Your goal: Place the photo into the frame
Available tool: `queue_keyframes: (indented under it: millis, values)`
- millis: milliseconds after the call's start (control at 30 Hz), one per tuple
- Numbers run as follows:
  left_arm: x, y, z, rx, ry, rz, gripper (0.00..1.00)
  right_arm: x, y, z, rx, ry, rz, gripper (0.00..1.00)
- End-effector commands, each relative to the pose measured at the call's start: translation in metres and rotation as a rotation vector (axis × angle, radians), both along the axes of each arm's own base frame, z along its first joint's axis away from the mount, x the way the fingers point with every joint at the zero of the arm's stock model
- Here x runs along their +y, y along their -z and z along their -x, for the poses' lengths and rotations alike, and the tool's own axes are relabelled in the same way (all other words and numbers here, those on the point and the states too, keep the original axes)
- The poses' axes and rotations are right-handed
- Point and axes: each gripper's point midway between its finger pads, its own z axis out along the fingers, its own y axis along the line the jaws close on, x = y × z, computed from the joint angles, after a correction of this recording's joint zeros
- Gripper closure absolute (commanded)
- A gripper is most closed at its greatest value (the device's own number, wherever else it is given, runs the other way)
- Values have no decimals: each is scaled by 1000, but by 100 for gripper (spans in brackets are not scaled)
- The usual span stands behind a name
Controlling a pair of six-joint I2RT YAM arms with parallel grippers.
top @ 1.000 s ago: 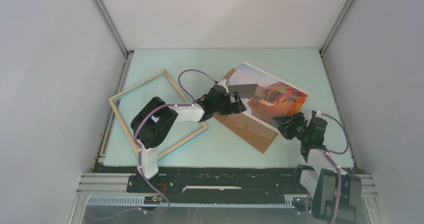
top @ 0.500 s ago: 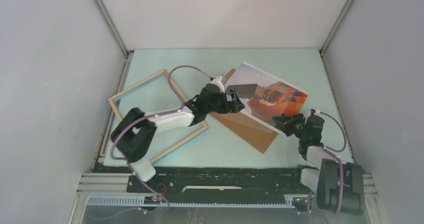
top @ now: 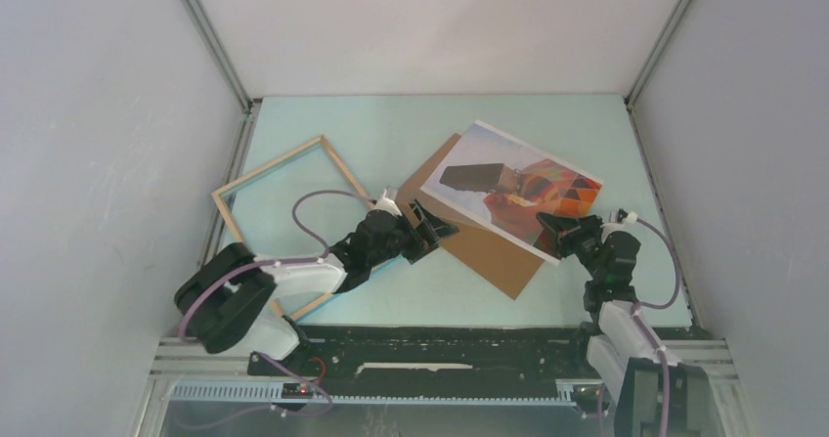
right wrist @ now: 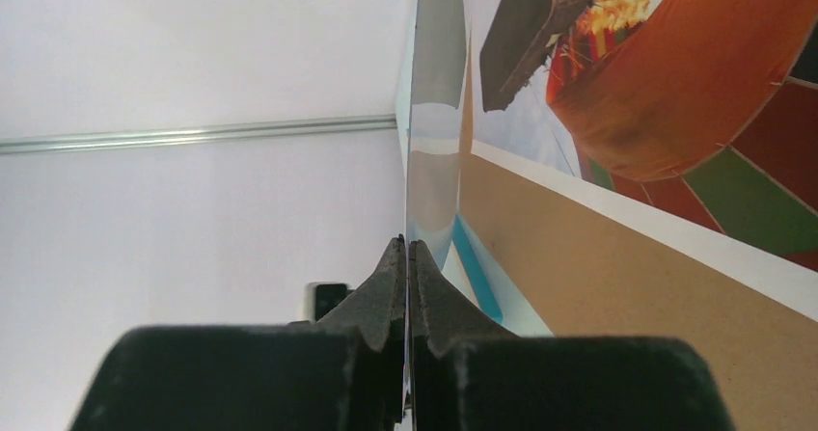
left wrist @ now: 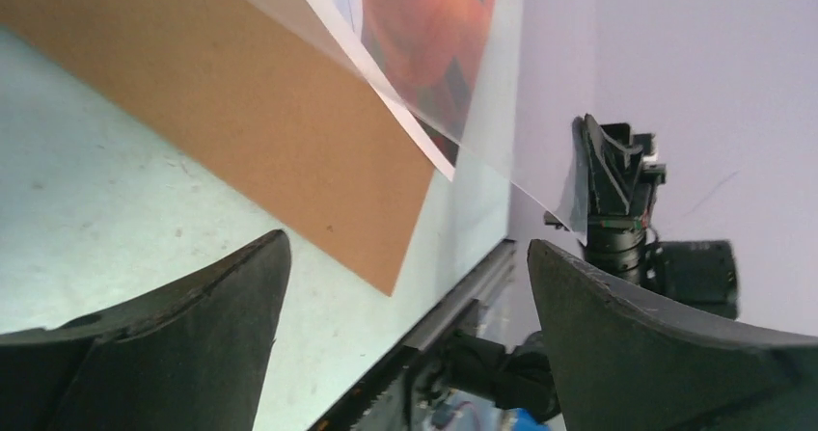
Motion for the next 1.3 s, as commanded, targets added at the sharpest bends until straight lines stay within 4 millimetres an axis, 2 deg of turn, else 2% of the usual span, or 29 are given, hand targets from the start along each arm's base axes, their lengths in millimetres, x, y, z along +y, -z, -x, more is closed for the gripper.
queue_keyframes:
  millis: [0, 67, 133, 267, 333, 567, 600, 667, 800, 933, 1267]
  values:
    - [-28, -31, 0, 108, -30, 376, 0, -5, -6, 3, -19, 56, -19, 100]
    - [-31, -32, -6, 120, -55, 465, 0, -6, -5, 6, -16, 57, -6, 100]
    - [-40, -25, -10, 149, -61, 500, 0, -4, -5, 10, -25, 49, -7, 100]
    - [-57, -26, -17, 177, -76, 600, 0, -3, -2, 15, -32, 49, -12, 100]
    - [-60, -21, -24, 193, -103, 614, 1, -3, 0, 16, -30, 52, -15, 100]
    - [-62, -21, -49, 173, -210, 661, 12, -5, 3, 19, -46, 58, -8, 100]
    - [-63, -21, -53, 172, -224, 671, 15, -5, 1, 18, -55, 60, -6, 100]
    - [-67, -20, -57, 182, -234, 684, 20, -12, 10, 21, -37, 86, -14, 100]
    - [-70, -20, -63, 190, -251, 712, 28, -26, 3, 22, -70, 122, -10, 100]
    - [-72, -22, -64, 166, -246, 704, 44, -28, 3, 23, -70, 121, 34, 100]
    - [-73, -19, -68, 159, -245, 700, 68, -27, 10, 28, -67, 86, 48, 100]
